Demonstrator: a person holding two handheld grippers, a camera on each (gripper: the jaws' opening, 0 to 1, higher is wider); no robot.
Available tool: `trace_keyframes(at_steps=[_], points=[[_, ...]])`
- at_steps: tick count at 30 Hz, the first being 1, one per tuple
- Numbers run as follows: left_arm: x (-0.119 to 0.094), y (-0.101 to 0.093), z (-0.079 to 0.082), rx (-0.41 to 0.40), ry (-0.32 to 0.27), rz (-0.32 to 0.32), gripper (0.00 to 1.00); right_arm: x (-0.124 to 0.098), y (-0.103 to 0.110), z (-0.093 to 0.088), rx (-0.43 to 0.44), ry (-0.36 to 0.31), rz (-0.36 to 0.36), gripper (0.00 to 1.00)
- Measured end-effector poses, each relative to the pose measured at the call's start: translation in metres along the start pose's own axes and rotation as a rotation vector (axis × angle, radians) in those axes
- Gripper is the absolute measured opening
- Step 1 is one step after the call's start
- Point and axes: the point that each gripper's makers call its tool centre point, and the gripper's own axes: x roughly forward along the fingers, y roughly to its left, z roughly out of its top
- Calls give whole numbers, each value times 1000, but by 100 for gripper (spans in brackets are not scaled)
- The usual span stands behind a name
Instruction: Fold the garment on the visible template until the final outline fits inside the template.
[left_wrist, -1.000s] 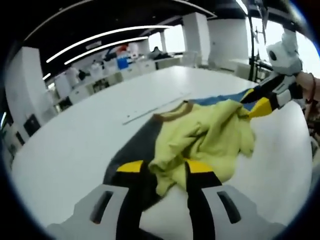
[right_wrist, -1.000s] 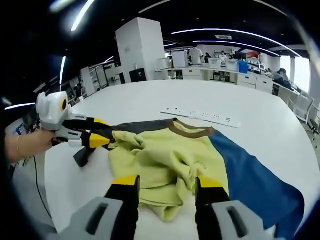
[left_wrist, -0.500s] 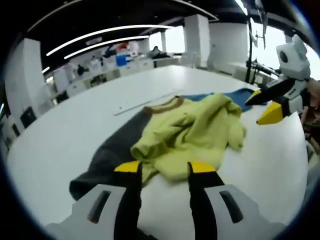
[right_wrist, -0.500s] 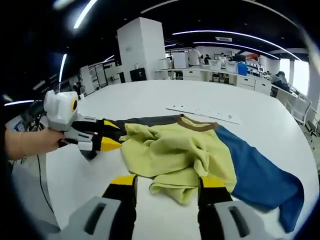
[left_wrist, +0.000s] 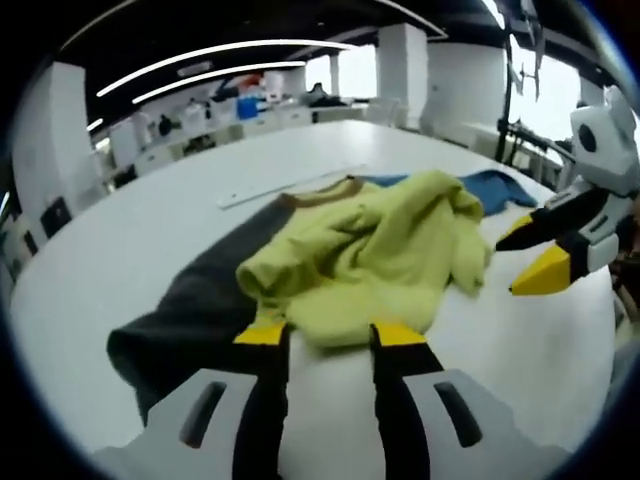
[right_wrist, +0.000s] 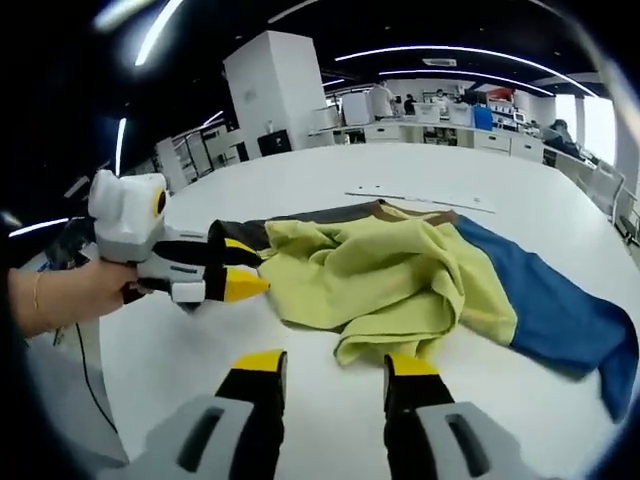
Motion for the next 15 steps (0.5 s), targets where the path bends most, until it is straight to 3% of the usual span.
trace_keyframes(at_steps=[8,15], points=[[5,3,-4,-79,9,-4,24,16,3,-5,43,-3,5,24],[8,2,-6,-109,28,-12,10,25,-6,-1,81,-28,-25,7]])
